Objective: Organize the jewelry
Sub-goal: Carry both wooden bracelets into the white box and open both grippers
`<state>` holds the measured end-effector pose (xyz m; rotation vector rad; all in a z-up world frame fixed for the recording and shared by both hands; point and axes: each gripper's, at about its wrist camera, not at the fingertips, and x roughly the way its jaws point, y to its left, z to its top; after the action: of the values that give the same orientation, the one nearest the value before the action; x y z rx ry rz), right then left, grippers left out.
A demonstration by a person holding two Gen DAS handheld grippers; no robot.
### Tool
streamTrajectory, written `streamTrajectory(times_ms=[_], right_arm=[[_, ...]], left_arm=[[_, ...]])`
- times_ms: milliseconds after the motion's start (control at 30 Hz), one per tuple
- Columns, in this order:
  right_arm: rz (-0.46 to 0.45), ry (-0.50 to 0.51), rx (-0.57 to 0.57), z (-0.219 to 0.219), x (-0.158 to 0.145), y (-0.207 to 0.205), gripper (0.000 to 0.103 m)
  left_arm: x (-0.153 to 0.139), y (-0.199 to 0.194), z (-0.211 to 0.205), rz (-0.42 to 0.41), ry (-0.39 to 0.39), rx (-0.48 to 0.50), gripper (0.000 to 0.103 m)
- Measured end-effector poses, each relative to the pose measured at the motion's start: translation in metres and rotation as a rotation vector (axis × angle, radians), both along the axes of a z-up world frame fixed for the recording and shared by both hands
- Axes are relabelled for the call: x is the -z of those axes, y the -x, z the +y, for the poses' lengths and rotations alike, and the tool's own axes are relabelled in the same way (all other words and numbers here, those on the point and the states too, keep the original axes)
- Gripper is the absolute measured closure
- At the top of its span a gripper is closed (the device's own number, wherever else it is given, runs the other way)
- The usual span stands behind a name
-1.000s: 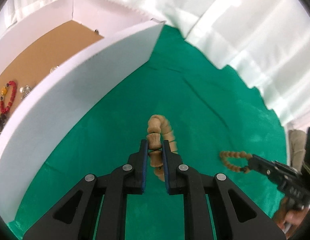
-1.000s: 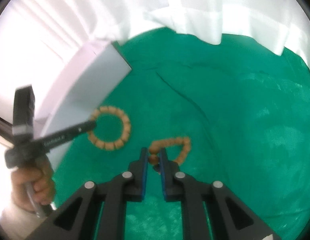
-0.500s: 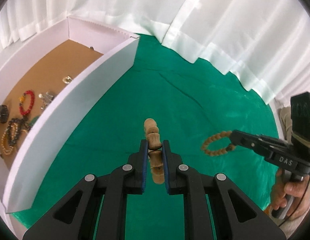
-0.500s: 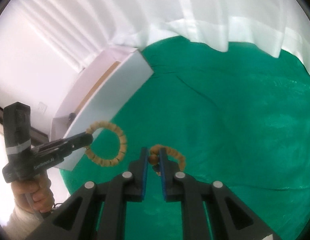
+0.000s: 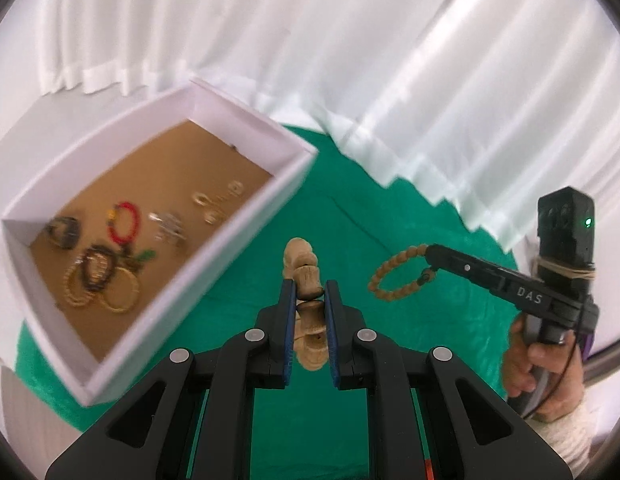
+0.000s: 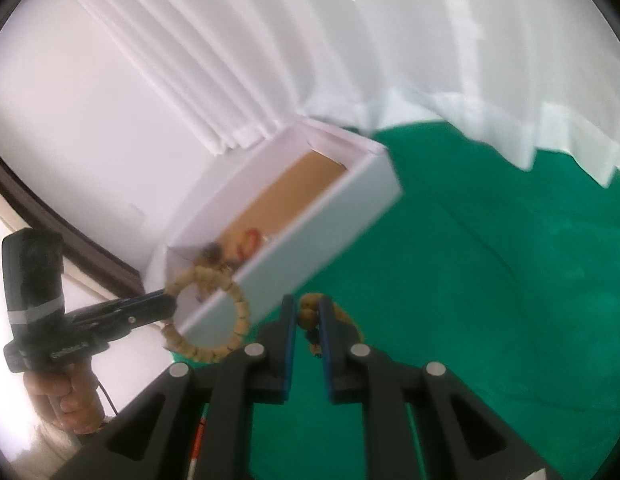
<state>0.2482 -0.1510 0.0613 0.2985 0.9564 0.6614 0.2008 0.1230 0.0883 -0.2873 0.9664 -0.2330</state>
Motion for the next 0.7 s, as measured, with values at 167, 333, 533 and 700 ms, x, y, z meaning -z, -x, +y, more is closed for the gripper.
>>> streamTrajectory(times_ms=[167,333,533,700], right_arm=[[-0.042,-0.059,-0.035,0.039,-0.024,-0.025,0.092],[-0.042,-0.119,-0.065,0.075,-0.034,-0.052,0.092],[-0.05,-0.108,-0.076,0.12,-0.031,-0.088,0.092],[-0.019,-0.053,-0.056,0.15,-0.006,-0.123,0.092]], left_arm=[[-0.028,-0.009,0.052,-0.041,-0.023,-0.101,0.091],[-0.035,-0.031,0.101,-0.069,-0.091,-0.22,0.091],[-0.002,-0.07,0.141,-0.019,-0.18,-0.324,0.091],[0.035,-0.099,0.158,0.033,-0.194,-0.356,0.091]])
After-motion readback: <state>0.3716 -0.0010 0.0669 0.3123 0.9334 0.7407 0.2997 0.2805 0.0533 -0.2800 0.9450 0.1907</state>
